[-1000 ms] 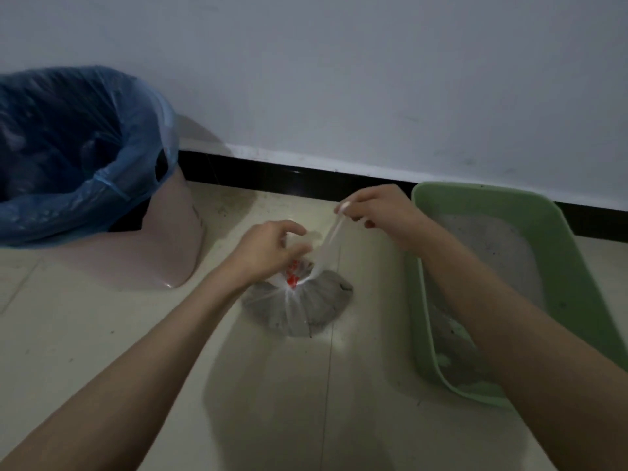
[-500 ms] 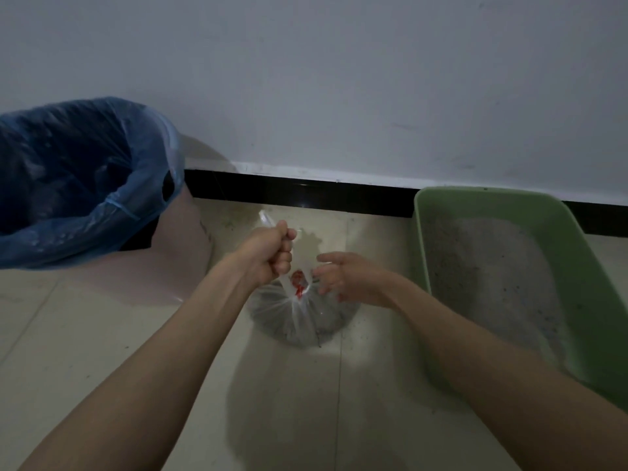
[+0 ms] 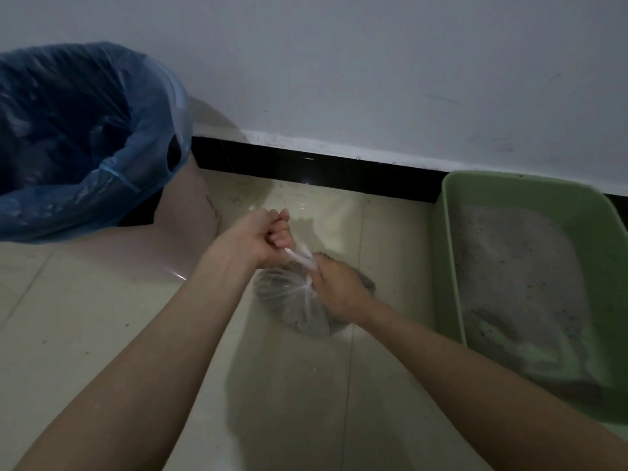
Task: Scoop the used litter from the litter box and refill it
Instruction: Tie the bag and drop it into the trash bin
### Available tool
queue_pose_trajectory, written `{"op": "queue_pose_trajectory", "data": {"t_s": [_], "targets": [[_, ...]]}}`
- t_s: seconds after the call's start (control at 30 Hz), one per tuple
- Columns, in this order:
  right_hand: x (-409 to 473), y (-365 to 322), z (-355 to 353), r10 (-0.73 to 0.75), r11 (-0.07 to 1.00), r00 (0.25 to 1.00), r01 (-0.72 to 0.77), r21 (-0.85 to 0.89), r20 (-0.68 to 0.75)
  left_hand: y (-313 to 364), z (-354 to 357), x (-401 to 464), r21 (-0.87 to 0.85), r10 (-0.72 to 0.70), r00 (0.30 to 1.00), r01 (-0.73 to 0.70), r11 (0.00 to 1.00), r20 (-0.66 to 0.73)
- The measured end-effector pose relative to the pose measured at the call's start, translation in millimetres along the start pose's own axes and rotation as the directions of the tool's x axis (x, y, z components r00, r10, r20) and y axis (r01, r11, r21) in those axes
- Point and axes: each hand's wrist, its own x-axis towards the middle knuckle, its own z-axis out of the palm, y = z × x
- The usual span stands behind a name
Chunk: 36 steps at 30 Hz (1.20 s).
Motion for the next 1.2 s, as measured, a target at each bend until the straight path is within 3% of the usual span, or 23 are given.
{"op": "queue_pose_trajectory", "data": {"t_s": [0.07, 0.1, 0.2, 0.23, 0.3, 0.37, 0.4, 0.43, 0.47, 0.53, 0.63, 0.73, 0.9, 1.07, 1.2], "targets": [[1.2, 5.2, -11.3, 0.041, 0.949, 0.995, -0.069, 0.308, 0.096, 1.2, -24.1, 6.9, 0.055, 0.045, 0.998, -0.043, 0.998, -0.033], [1.7, 7.2, -17.0, 0.092, 0.872, 0.986, -0.148, 0.467, 0.141, 0.3, -36.4, 7.9, 0.105, 0.075, 0.996, -0.07, 0.992, -0.042], [6.6, 14.5, -28.8, 0.264, 0.497, 0.897, -0.442, 0.746, 0.356, -4.7, -61.2, -5.7, 0.371, 0.174, 0.982, -0.191, 0.909, 0.079], [8.0, 17.0, -30.9, 0.268, 0.413, 0.873, -0.487, 0.77, 0.408, -8.0, -63.9, -15.0, 0.506, 0.22, 0.963, -0.269, 0.82, 0.155], [9.6, 18.8, -32.9, 0.238, 0.353, 0.839, -0.543, 0.761, 0.489, -17.7, -61.6, -36.7, 0.733, 0.36, 0.876, -0.471, 0.491, 0.322], [9.0, 18.5, -36.2, 0.212, 0.368, 0.824, -0.565, 0.738, 0.526, -27.8, -50.5, -58.8, 0.762, 0.467, 0.724, -0.63, 0.148, 0.508], [8.1, 19.3, -38.0, 0.204, 0.375, 0.823, -0.566, 0.734, 0.53, -32.6, -45.2, -65.3, 0.717, 0.483, 0.656, -0.693, 0.081, 0.579], [7.1, 19.7, -39.8, 0.196, 0.384, 0.824, -0.563, 0.732, 0.531, -36.0, -42.2, -67.4, 0.669, 0.517, 0.609, -0.738, 0.09, 0.602], [6.1, 19.6, -41.4, 0.189, 0.395, 0.827, -0.558, 0.73, 0.529, -37.2, -40.8, -64.9, 0.622, 0.569, 0.59, -0.765, 0.168, 0.572], [4.1, 18.9, -43.4, 0.18, 0.446, 0.84, -0.534, 0.718, 0.512, -41.0, -45.8, -40.7, 0.607, 0.664, 0.612, -0.74, 0.29, 0.429], [1.8, 16.1, -47.2, 0.174, 0.544, 0.87, -0.475, 0.692, 0.46, -56.8, -62.7, 8.8, 0.805, 0.636, 0.693, -0.564, 0.184, 0.34], [-0.4, 12.0, -48.7, 0.162, 0.631, 0.894, -0.419, 0.653, 0.417, -75.6, -66.4, 29.9, 0.845, 0.541, 0.766, -0.505, 0.173, 0.347], [-5.3, 10.8, -47.1, 0.177, 0.786, 0.929, -0.332, 0.522, 0.324, -82.7, -51.6, 32.2, 0.8, 0.521, 0.727, -0.586, 0.13, 0.448], [-4.2, 9.0, -44.8, 0.214, 0.86, 0.954, -0.285, 0.423, 0.207, -83.2, -49.3, 31.4, 0.807, 0.522, 0.706, -0.588, 0.056, 0.478], [-1.7, 0.9, -35.7, 0.171, 0.985, 0.985, -0.171, 0.029, 0.007, -83.8, -46.9, 29.3, 0.799, 0.545, 0.729, -0.578, 0.165, 0.415]]}}
